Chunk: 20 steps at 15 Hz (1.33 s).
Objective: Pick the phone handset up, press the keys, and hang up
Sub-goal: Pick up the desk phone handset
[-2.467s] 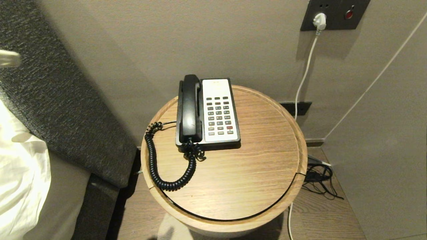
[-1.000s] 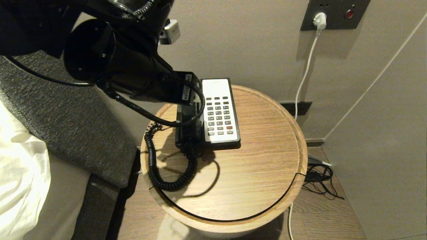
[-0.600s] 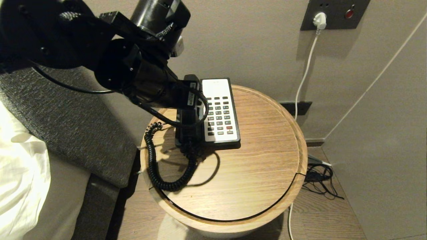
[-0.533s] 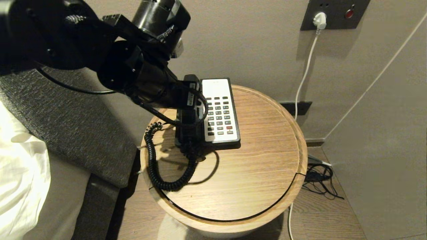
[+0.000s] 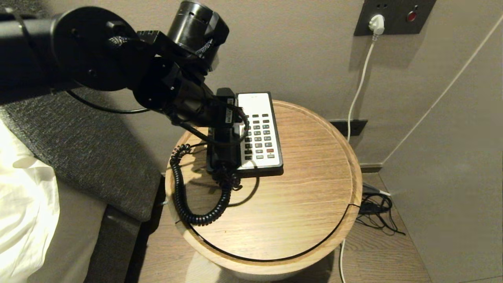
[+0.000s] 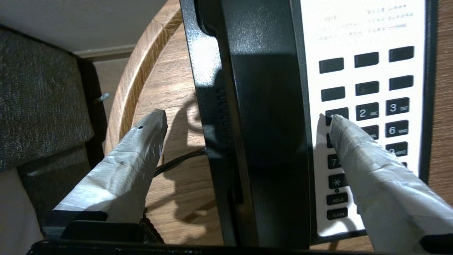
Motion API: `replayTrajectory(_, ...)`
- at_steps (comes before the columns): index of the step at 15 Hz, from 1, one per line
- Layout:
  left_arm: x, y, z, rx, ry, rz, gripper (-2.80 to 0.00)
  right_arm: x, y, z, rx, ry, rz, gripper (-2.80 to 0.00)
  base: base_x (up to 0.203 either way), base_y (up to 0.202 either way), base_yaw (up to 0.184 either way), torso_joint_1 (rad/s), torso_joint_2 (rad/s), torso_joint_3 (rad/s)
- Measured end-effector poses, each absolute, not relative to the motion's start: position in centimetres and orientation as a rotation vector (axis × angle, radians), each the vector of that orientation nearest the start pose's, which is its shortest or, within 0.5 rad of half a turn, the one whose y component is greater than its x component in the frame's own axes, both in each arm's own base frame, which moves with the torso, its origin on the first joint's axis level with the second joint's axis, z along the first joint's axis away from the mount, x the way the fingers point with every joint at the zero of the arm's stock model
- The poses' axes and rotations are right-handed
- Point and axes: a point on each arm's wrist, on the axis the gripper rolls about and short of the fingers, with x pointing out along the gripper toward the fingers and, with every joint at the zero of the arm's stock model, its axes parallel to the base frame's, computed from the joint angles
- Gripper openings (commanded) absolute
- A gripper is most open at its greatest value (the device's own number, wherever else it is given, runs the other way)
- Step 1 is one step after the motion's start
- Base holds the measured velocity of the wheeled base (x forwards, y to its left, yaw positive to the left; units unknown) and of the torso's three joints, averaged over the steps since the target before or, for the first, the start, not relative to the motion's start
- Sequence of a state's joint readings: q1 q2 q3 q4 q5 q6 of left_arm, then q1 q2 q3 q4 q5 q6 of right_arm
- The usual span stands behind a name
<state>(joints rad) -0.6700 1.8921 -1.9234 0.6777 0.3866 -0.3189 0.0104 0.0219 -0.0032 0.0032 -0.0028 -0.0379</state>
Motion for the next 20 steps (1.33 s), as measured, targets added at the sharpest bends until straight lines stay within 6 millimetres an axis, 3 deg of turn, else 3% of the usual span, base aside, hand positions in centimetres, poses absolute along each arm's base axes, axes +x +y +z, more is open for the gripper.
replayTrajectory(8,28.29,-21.32,29.72,0.029,0.61,-0.173,0.0,-2.14,-0.03,7.65,-0.038,0.022,0.009,-2.8,0.0,0.0,0.0,0.0,0.0,0.0)
replayTrajectory(9,28.33,-21.33,29.67,0.031,0.611,-0.17,-2.8,-2.14,-0.03,7.65,-0.038,0.022,0.009,-2.8,0.0,0.0,0.0,0.0,0.0,0.0)
replayTrajectory(20,27.78,-21.15,30.33,0.016,0.598,-0.185,-2.8,-2.14,-0.03,7.65,-0.038,0.022,0.009,-2.8,0.0,0.0,0.0,0.0,0.0,0.0)
